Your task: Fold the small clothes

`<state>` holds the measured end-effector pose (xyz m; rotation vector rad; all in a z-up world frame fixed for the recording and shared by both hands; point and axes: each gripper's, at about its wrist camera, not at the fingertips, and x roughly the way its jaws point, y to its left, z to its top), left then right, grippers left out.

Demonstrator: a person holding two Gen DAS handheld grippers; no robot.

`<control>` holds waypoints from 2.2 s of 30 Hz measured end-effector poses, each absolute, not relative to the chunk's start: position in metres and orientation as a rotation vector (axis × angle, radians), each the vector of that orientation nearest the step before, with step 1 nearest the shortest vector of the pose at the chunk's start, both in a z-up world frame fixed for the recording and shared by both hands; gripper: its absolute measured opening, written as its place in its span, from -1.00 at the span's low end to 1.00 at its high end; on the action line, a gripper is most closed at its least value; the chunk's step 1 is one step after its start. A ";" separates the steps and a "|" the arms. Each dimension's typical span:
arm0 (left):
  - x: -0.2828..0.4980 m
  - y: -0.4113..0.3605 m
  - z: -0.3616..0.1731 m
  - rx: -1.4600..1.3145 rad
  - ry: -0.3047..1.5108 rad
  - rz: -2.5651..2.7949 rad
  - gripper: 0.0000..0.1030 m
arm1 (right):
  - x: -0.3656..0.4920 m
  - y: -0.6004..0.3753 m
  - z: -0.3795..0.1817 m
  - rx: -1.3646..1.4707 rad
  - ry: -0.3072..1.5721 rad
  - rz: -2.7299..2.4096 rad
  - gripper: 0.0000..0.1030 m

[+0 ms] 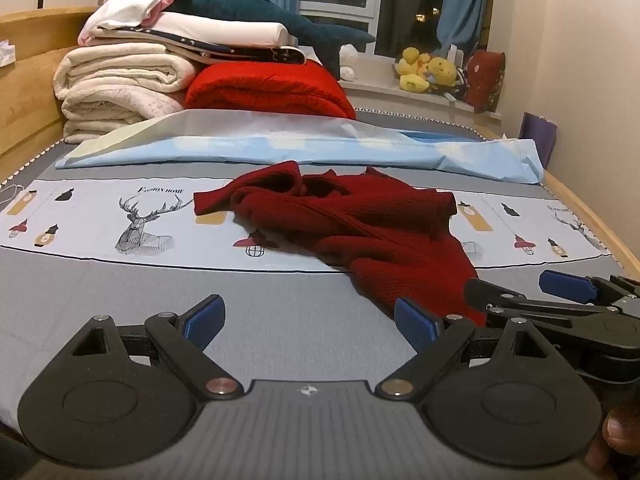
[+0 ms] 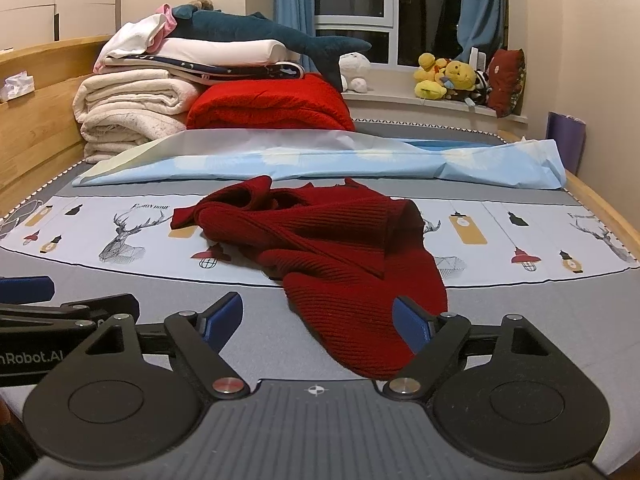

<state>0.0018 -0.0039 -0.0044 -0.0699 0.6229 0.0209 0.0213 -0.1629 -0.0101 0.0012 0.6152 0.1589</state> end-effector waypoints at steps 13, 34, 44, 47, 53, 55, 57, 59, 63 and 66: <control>0.006 -0.001 -0.003 -0.076 0.648 0.024 0.83 | 0.025 -0.162 -0.014 0.003 0.631 0.157 0.58; 0.030 0.006 -0.015 -0.035 0.684 0.056 -0.06 | 0.050 -0.182 -0.041 0.090 0.708 0.134 0.31; 0.151 0.010 -0.027 -0.153 0.784 -0.017 -0.58 | 0.078 -0.229 -0.037 0.225 0.694 0.136 -0.47; 0.200 0.001 -0.046 -0.250 0.803 -0.061 -0.58 | 0.084 -0.243 -0.036 0.252 0.691 0.117 -0.46; 0.288 -0.016 -0.093 -0.439 0.859 -0.011 -0.19 | 0.091 -0.256 -0.037 0.271 0.702 0.120 -0.46; 0.309 -0.019 -0.102 -0.517 0.873 0.004 0.02 | 0.093 -0.258 -0.038 0.263 0.704 0.121 -0.45; 0.327 -0.021 -0.114 -0.551 0.911 0.028 0.08 | 0.094 -0.260 -0.038 0.263 0.709 0.118 -0.44; 0.338 -0.023 -0.120 -0.503 0.924 0.056 -0.15 | 0.095 -0.262 -0.039 0.266 0.714 0.116 -0.44; 0.336 -0.003 -0.111 -0.448 0.956 0.010 -0.78 | 0.098 -0.264 -0.039 0.264 0.715 0.101 -0.44; 0.300 0.034 -0.082 -0.381 0.926 -0.054 -0.80 | 0.100 -0.266 -0.041 0.271 0.720 0.085 -0.44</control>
